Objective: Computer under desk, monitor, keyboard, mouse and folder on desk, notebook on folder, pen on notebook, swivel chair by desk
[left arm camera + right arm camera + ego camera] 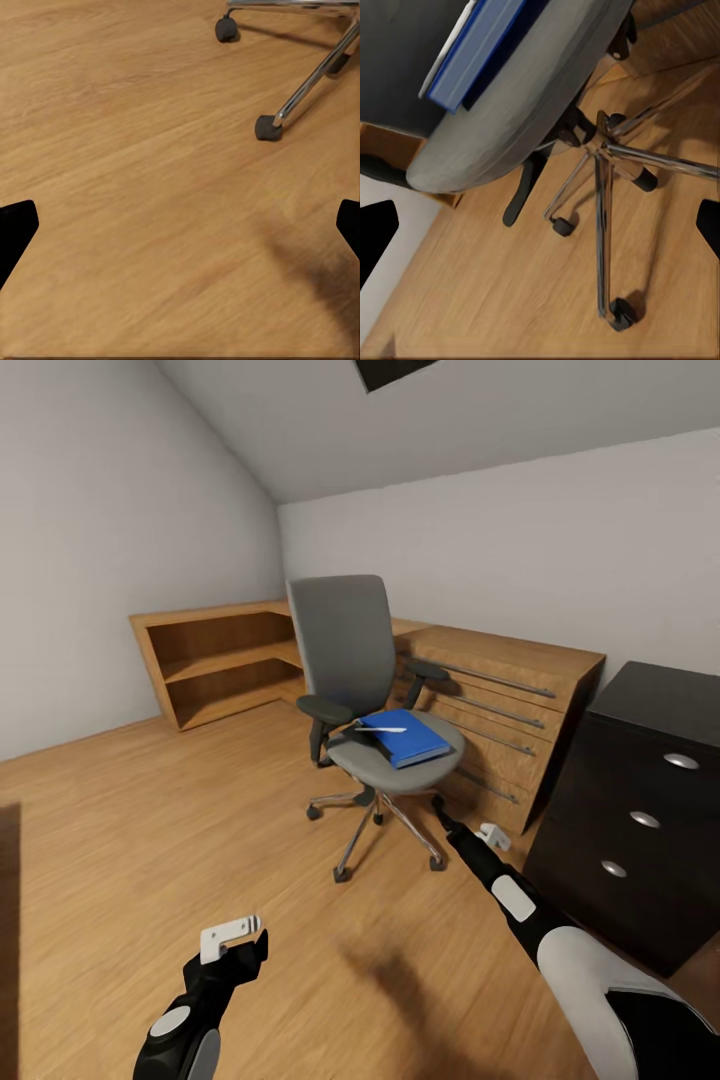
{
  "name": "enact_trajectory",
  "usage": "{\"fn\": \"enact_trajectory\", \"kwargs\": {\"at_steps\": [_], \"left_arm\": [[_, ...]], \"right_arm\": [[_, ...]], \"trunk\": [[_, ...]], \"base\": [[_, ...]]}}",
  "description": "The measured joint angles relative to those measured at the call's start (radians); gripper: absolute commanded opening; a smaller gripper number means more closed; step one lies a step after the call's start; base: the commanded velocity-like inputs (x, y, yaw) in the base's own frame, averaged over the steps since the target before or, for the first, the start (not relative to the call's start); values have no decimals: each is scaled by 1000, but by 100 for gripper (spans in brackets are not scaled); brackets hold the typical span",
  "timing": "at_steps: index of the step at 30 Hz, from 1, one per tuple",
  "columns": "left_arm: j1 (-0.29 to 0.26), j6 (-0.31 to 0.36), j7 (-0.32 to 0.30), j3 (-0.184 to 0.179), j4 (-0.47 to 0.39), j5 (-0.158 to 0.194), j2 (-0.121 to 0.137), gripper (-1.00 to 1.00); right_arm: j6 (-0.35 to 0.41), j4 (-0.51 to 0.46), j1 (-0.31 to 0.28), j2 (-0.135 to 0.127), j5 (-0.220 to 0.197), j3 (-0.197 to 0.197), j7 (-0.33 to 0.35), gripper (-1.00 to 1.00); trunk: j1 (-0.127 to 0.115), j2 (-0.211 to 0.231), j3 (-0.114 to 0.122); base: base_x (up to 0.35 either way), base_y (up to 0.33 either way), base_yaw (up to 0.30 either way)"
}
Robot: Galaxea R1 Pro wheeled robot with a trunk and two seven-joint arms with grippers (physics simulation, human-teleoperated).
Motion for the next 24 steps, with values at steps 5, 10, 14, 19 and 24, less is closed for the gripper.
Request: {"fn": "enact_trajectory", "kwargs": {"at_steps": [5,10,14,19,24], "left_arm": [[0,-2,-1,0,-2,1,0,100],[0,-2,-2,-1,-2,1,0,100],[0,-1,0,-1,-3,2,-1,100],[0,0,2,-2,-3,1,-2,100],[0,0,3,-2,-3,0,-2,100]], "right_arm": [[0,0,0,0,4,1,1,100],[0,0,0,-1,3,0,1,100],[1,0,0,-1,1,-1,2,100],[1,2,0,-1,1,-1,2,100],[0,2,0,-1,1,-1,2,100]], "trunk": [[0,0,0],[-1,0,8],[-3,1,23],[-5,2,42],[-7,4,62]], "base": [[-31,0,0],[-4,0,0],[0,0,0],[0,0,0],[0,0,0]]}}
